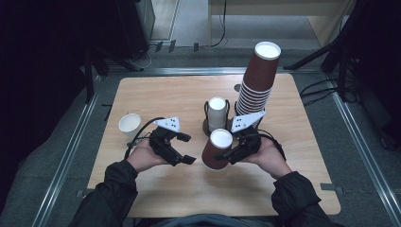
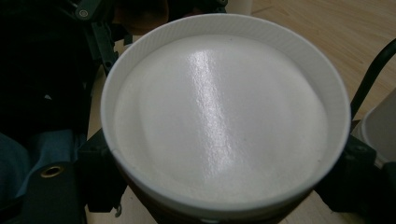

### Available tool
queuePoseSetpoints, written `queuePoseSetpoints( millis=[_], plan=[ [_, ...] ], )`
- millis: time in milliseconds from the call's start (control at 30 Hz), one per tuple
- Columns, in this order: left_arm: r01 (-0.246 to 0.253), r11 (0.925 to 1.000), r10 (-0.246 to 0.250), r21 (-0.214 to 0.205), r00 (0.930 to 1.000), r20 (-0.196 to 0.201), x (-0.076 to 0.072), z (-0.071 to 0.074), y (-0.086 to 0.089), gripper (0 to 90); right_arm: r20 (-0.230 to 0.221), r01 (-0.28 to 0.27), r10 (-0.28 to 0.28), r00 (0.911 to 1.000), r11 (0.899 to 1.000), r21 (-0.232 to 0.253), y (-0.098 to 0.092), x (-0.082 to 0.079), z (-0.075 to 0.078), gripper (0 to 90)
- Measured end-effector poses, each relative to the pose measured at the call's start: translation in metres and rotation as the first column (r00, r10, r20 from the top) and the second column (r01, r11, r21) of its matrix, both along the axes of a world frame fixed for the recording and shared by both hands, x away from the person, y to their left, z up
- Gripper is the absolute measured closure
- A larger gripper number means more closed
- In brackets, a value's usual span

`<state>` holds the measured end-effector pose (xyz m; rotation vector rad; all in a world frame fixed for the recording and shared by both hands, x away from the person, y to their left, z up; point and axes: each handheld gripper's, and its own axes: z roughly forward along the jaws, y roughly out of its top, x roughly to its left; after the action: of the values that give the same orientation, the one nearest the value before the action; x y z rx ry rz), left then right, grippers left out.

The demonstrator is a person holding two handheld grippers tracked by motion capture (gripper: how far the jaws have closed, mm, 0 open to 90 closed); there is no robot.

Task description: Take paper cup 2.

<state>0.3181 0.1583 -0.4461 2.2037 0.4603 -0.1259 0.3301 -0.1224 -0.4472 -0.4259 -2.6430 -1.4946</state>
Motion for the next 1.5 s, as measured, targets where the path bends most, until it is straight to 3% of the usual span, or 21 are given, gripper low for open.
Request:
queuePoseSetpoints(
  millis=[133,500,800,933,1033,1167,1333,1400,1500],
  plan=[
    [0.015,0.9999,-0.015,-0.004,0.9998,0.010,-0.001,-0.003,-0.001,1.4,-0.001,0.001,-0.001,1.0000,0.999,0.050,0.002,0.001,-0.005,18.6],
    [0.033,0.9994,-0.033,-0.007,0.9991,-0.025,0.000,-0.013,-0.010,0.0,-0.015,-0.050,0.053,0.9985,0.988,0.146,0.013,0.001,-0.010,18.6],
    [0.060,0.9967,-0.059,0.055,0.9981,-0.018,-0.001,-0.022,-0.024,0.0,0.002,-0.071,0.072,0.9974,0.979,0.193,0.022,-0.002,-0.008,18.9],
    [0.069,0.9957,-0.068,0.063,0.9976,-0.012,-0.002,-0.023,-0.028,0.0,0.000,-0.076,0.078,0.9970,0.977,0.200,0.025,-0.003,-0.008,19.1],
    [0.065,0.9969,-0.064,0.044,0.9977,-0.021,-0.002,-0.023,-0.028,0.0,0.003,-0.076,0.077,0.9970,0.972,0.223,0.026,-0.004,-0.007,19.1],
    [0.061,0.9969,-0.061,0.050,0.9981,-0.008,-0.003,-0.022,-0.028,0.0,-0.014,-0.066,0.072,0.9973,0.960,0.274,0.026,-0.004,-0.007,19.1],
    [0.060,0.9971,-0.061,0.048,0.9979,0.021,-0.005,-0.020,-0.029,4.2,-0.027,-0.061,0.072,0.9971,0.956,0.286,0.028,-0.004,-0.009,19.0],
    [0.065,0.9965,-0.065,0.053,0.9978,0.011,-0.004,-0.020,-0.028,5.7,-0.027,-0.061,0.073,0.9970,0.954,0.294,0.027,-0.004,-0.009,19.2],
    [0.068,0.9949,-0.068,0.075,0.9977,0.006,-0.004,-0.022,-0.028,7.7,-0.042,-0.060,0.074,0.9964,0.962,0.266,0.028,-0.003,-0.011,19.6]
  ],
)
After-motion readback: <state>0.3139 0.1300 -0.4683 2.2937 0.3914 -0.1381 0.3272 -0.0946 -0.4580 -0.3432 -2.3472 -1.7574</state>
